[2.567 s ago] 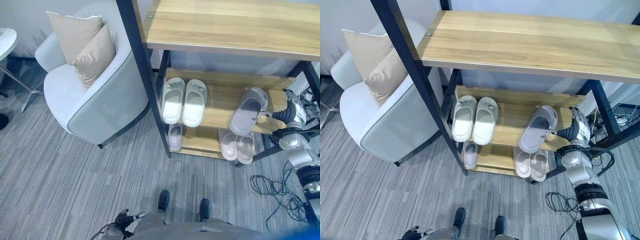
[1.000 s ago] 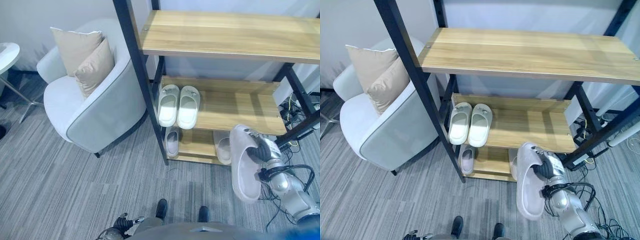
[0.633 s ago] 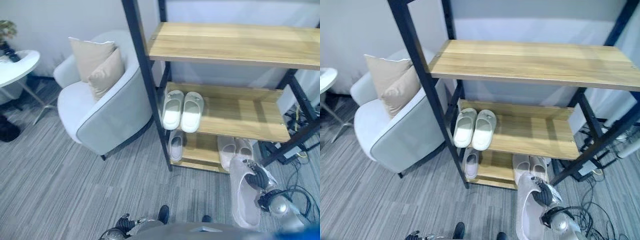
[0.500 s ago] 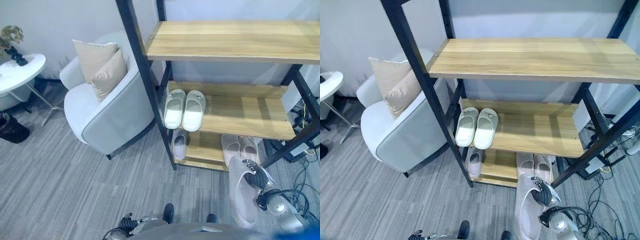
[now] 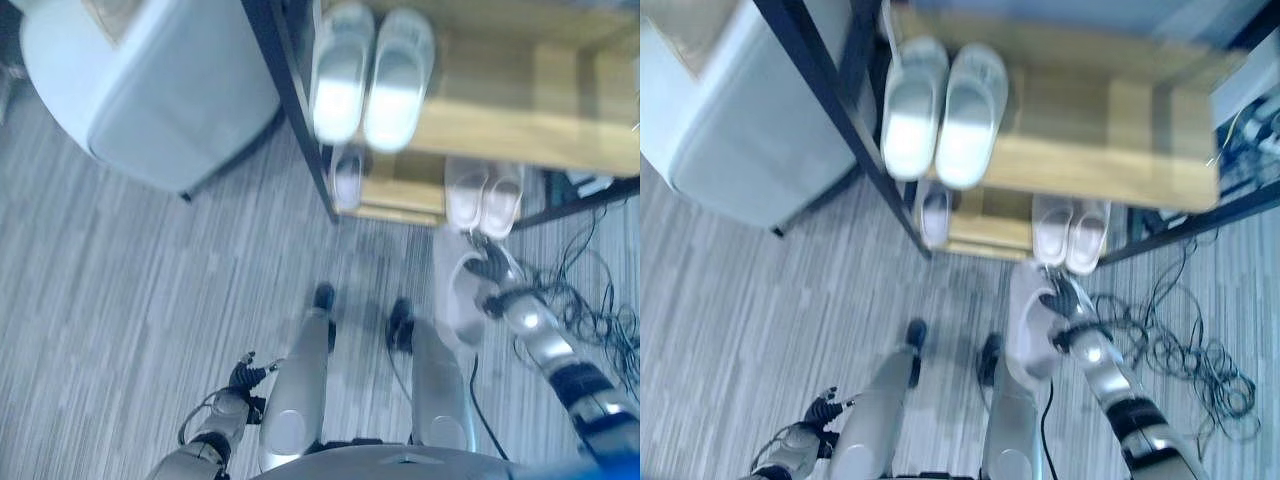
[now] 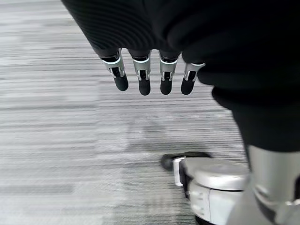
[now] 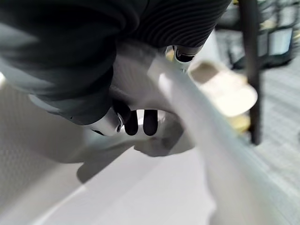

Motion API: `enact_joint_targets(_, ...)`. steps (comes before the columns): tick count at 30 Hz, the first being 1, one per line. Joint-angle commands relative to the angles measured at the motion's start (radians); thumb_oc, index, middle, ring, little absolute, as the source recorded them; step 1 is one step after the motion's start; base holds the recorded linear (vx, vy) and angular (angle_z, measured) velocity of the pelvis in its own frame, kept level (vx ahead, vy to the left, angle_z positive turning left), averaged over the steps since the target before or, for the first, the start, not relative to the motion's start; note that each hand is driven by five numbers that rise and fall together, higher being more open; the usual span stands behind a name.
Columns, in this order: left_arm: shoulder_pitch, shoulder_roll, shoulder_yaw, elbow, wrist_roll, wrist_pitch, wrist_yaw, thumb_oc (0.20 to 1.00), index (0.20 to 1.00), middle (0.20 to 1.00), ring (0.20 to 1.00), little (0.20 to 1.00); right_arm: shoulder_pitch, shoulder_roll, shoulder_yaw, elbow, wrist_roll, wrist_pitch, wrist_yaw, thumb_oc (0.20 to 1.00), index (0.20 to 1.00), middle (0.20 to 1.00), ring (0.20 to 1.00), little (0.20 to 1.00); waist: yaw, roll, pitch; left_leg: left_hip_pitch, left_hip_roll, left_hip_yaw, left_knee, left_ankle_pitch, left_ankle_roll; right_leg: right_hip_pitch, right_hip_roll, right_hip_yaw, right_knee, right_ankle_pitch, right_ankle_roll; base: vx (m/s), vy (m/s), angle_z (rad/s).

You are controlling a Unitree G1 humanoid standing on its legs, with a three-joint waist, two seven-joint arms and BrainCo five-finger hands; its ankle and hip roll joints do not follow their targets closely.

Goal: Arrange the slippers neatly on the shoe rack.

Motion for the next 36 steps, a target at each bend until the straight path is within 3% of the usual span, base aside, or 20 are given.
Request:
enact_joint_targets(1, 0.026, -0.004, -0.022, -0.011, -0.058, -0.035, 0.042, 1.0, 1.0, 1.0, 1.0, 1.0, 0.016, -0.056, -0.021, -0.074, 0.012, -0.023, -0.091, 0.2, 0.2, 0.2, 0.2, 0.2, 0.001, 0.006, -0.097, -0.05, 0.003, -0.028, 0.083, -0.107, 0.032, -0.005, -0.007, 0.017, 0.032, -0.08, 0.014, -0.07, -0.017, 0.22)
enact_joint_targets(3, 0.013, 0.005, -0.035, -0.051, -0.094, -0.044, 0.042, 1.0, 1.0, 1.0, 1.0, 1.0, -0.047, -0.079, -0.028, -0.087, 0.019, -0.025, -0.122, 0.2, 0.2, 0.2, 0.2, 0.2, 0.006, 0.009, -0.095, -0.155, -0.008, -0.024, 0.17, -0.134, 0.036, -0.111, -0.017, 0.039, 0.12, -0.113, 0.0, -0.04, -0.003, 0.18)
enact_joint_targets(7, 0.034, 0.028, -0.052, -0.162, -0.17, -0.081, 0.068, 1.0, 1.0, 1.0, 1.0, 1.0, -0.205, -0.201, -0.055, -0.149, 0.019, -0.024, -0.187, 0.2, 0.2, 0.2, 0.2, 0.2, 0.027, 0.031, -0.088, -0.463, -0.05, -0.017, 0.476, -0.235, 0.055, -0.416, -0.042, 0.093, 0.434, -0.219, -0.033, 0.03, 0.032, 0.01)
enact_joint_targets(8, 0.034, 0.028, -0.051, -0.163, -0.17, -0.081, 0.068, 1.0, 1.0, 1.0, 1.0, 1.0, -0.206, -0.201, -0.054, -0.148, 0.019, -0.024, -0.187, 0.2, 0.2, 0.2, 0.2, 0.2, 0.026, 0.03, -0.094, -0.474, -0.05, -0.015, 0.483, -0.238, 0.056, -0.427, -0.042, 0.095, 0.442, -0.223, -0.033, 0.15, 0.068, 0.03)
enact_joint_targets(10, 0.024, 0.064, -0.051, -0.219, -0.218, -0.108, 0.092, 1.0, 1.0, 1.0, 1.0, 1.0, -0.361, -0.314, -0.026, -0.152, 0.011, -0.028, -0.224, 0.2, 0.2, 0.2, 0.2, 0.2, 0.039, 0.044, -0.102, -0.643, -0.072, -0.018, 0.68, -0.3, 0.064, -0.604, -0.061, 0.129, 0.652, -0.278, -0.036, 0.2, 0.069, 0.06)
enact_joint_targets(14, -0.011, 0.116, -0.099, -0.252, -0.216, -0.126, 0.108, 1.0, 1.0, 1.0, 1.0, 1.0, -0.584, -0.402, 0.062, -0.043, 0.062, -0.042, -0.263, 0.2, 0.2, 0.2, 0.2, 0.2, 0.057, 0.05, -0.097, -0.772, -0.094, -0.021, 0.848, -0.347, 0.066, -0.736, -0.089, 0.158, 0.828, -0.332, -0.046, 0.17, 0.045, 0.04)
enact_joint_targets(22, -0.031, 0.179, -0.127, -0.269, -0.288, -0.175, 0.114, 1.0, 1.0, 1.0, 1.0, 1.0, -0.961, -0.47, 0.317, 0.189, 0.17, -0.072, -0.248, 0.2, 0.2, 0.2, 0.2, 0.2, 0.105, 0.051, 0.053, -0.79, -0.105, -0.009, 1.075, -0.44, 0.059, -0.765, -0.115, 0.256, 1.063, -0.372, -0.048, 0.1, 0.039, 0.0)
enact_joint_targets(34, 0.018, 0.196, -0.144, -0.245, -0.301, -0.194, 0.11, 1.0, 1.0, 1.0, 1.0, 1.0, -1.108, -0.42, 0.472, 0.35, 0.187, -0.07, -0.211, 0.2, 0.2, 0.2, 0.2, 0.2, 0.143, 0.051, 0.063, -0.79, -0.102, -0.026, 1.123, -0.462, 0.051, -0.757, -0.127, 0.286, 1.103, -0.38, -0.067, 0.0, 0.028, -0.01)
enact_joint_targets(35, 0.023, 0.195, -0.148, -0.244, -0.3, -0.193, 0.107, 1.0, 1.0, 1.0, 1.0, 1.0, -1.122, -0.41, 0.486, 0.393, 0.191, -0.064, -0.199, 0.918, 0.918, 0.918, 0.918, 0.918, 0.147, 0.051, 0.063, -0.79, -0.104, -0.028, 1.129, -0.464, 0.05, -0.754, -0.129, 0.292, 1.113, -0.381, -0.069, 0.0, 0.0, 0.0)
enact_joint_targets(36, 0.027, 0.196, -0.15, -0.243, -0.305, -0.193, 0.104, 1.0, 1.0, 1.0, 1.0, 1.0, -1.136, -0.395, 0.491, 0.431, 0.218, -0.063, -0.178, 1.0, 1.0, 1.0, 1.0, 1.0, 0.152, 0.052, 0.063, -0.79, -0.104, -0.029, 1.136, -0.465, 0.046, -0.752, -0.131, 0.294, 1.121, -0.38, -0.068, 0.0, 0.0, 0.0)
